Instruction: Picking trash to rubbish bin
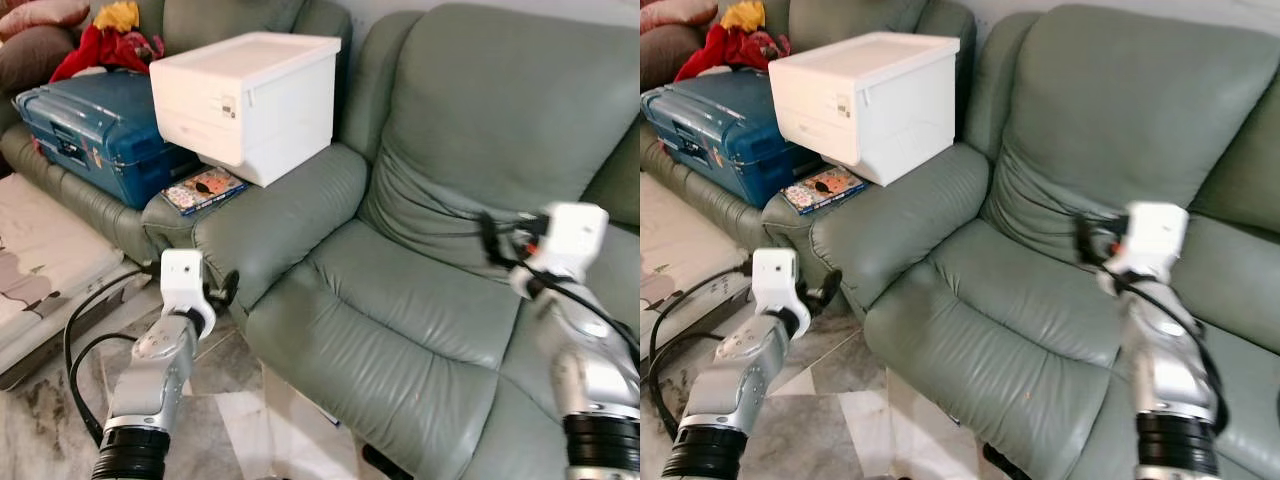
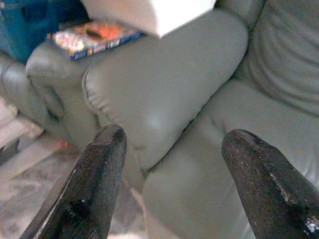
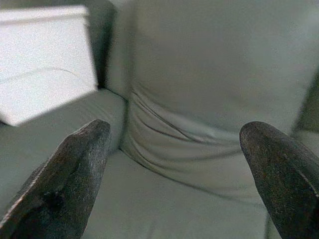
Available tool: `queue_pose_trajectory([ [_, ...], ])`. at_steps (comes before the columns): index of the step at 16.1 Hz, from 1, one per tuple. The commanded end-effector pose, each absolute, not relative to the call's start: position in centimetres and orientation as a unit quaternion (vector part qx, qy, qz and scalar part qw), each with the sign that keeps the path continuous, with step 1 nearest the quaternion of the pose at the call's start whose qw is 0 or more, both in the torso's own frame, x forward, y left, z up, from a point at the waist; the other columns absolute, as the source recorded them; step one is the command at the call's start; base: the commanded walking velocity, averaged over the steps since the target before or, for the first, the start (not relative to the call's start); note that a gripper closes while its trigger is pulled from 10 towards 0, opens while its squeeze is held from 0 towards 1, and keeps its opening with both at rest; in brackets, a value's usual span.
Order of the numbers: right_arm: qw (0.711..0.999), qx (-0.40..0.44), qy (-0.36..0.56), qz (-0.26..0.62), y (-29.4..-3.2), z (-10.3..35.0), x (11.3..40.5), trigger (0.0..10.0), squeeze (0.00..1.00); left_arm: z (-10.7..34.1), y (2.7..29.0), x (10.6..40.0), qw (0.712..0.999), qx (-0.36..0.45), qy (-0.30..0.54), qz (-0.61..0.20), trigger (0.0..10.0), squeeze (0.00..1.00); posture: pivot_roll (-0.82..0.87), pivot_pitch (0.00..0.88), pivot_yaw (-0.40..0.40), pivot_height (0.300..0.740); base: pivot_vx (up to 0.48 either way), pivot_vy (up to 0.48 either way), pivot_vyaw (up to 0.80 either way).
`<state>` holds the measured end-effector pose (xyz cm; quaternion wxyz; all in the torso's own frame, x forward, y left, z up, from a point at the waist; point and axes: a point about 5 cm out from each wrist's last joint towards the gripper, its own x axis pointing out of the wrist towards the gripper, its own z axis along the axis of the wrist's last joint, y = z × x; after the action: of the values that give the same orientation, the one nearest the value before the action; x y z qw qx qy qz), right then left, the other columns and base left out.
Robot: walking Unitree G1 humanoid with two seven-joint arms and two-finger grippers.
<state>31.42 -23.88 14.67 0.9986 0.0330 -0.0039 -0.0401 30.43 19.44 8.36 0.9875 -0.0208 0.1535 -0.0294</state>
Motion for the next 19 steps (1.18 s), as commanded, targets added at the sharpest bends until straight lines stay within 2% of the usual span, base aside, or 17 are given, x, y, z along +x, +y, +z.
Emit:
queue_pose_trajectory([
  [1,0.998,0.037,-0.014,-0.047,-24.2,15.0,31.7,10.0,0.0,8.6,19.5,30.8,0.988,-0.007,0.149,-0.038,10.0,0.0,0.02,0.053,0.029,0.74,0.0,0.0,0.0],
  [12,0.992,0.05,0.064,-0.094,-26.2,9.0,29.5,10.0,0.0,4.4,21.3,28.6,0.98,-0.013,0.194,-0.036,10.0,0.0,0.03,0.078,0.053,0.74,0.0,0.0,0.0],
  [17,0.992,0.049,0.065,-0.094,-26.3,8.6,29.4,10.0,0.0,4.3,21.1,28.7,0.98,-0.013,0.19,-0.051,10.0,0.0,0.03,0.082,0.057,0.74,0.0,0.0,0.0],
  [19,0.992,0.049,0.064,-0.094,-26.3,8.6,29.5,10.0,0.0,4.3,20.9,28.7,0.98,-0.013,0.19,-0.054,10.0,0.0,0.03,0.082,0.057,0.74,-0.311,0.0,0.0],
])
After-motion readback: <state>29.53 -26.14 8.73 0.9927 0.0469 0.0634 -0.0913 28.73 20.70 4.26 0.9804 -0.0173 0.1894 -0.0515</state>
